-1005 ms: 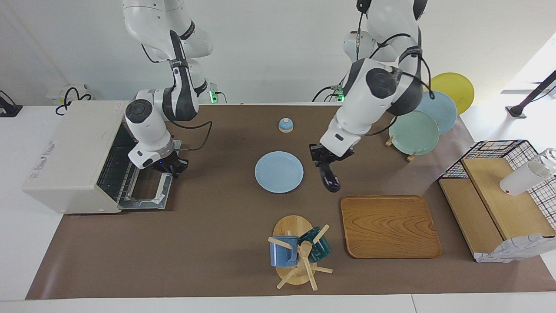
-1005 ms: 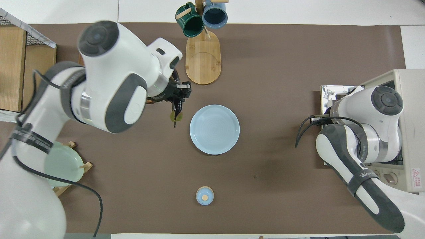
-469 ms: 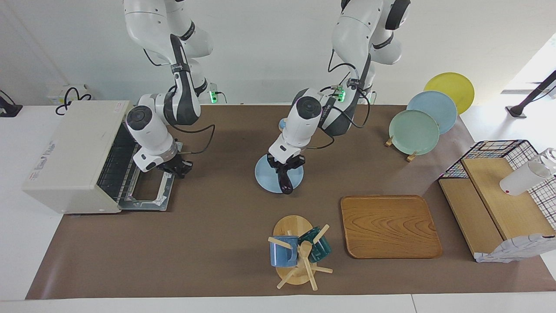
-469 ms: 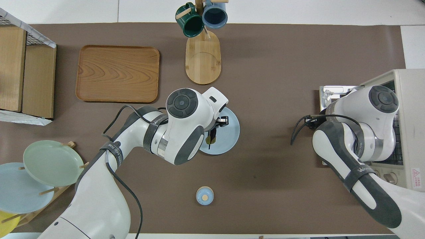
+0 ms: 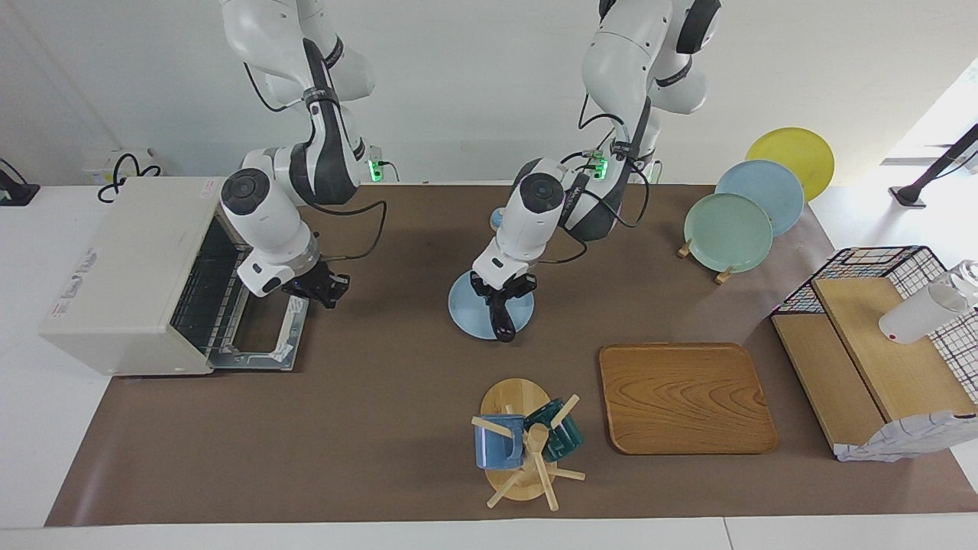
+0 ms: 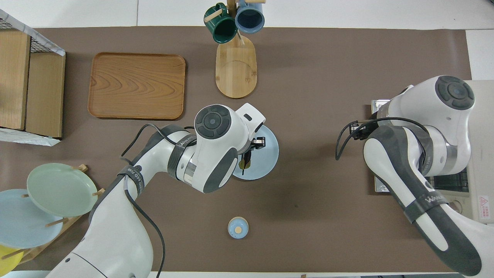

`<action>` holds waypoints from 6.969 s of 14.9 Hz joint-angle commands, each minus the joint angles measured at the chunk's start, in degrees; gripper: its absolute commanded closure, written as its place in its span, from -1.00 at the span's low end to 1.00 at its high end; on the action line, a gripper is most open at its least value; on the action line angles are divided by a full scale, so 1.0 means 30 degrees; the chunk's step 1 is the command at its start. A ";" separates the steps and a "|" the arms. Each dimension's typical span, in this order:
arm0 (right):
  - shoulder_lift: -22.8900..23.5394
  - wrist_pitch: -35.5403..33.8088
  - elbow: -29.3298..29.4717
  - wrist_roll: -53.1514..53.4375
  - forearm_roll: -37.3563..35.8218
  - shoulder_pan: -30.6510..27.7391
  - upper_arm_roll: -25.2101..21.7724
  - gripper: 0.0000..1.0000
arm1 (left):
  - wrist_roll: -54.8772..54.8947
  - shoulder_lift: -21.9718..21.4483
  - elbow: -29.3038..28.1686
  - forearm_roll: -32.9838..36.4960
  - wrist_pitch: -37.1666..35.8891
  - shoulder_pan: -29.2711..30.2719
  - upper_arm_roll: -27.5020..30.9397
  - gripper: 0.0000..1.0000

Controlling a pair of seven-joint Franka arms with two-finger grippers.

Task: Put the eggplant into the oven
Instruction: 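Lower the eggplant onto the blue plate and open the left gripper, then withdraw the left gripper to rest while the right gripper reaches the plate, then grasp the blue plate rim with the right gripper and lift it, then carry the plate with the eggplant into the open oven with the right gripper, then release the plate inside the oven and draw the right gripper back, then push the oven door shut with the right gripper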

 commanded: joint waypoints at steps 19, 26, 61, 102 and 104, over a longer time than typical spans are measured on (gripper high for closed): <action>0.8181 -0.0916 1.1392 1.0862 -0.2557 1.1055 0.0079 -1.00 | 0.9197 -0.5181 0.4746 0.2504 -1.2224 1.0397 0.0516 -1.00; 0.8211 0.1899 0.8257 1.1389 -0.3084 1.2405 0.0079 -0.15 | 0.9967 -0.7822 0.1517 0.3236 -1.1553 1.0752 0.0486 -1.00; -0.2893 0.0232 -0.3203 -0.4021 -0.5897 -0.3005 -0.0126 1.00 | 0.9850 -0.8232 0.2280 0.3939 -1.2607 1.1044 -0.0187 -1.00; -0.0256 -0.0339 -0.0490 -0.2869 -0.9501 -0.0368 -0.0009 1.00 | 0.9938 -0.8349 0.2221 0.3939 -1.2490 1.1425 -0.0187 -1.00; -0.0577 -0.2483 0.1126 -0.4104 -0.9179 -0.0776 -0.0038 1.00 | 0.9938 -0.8349 0.2221 0.3939 -1.2490 1.1425 -0.0187 -1.00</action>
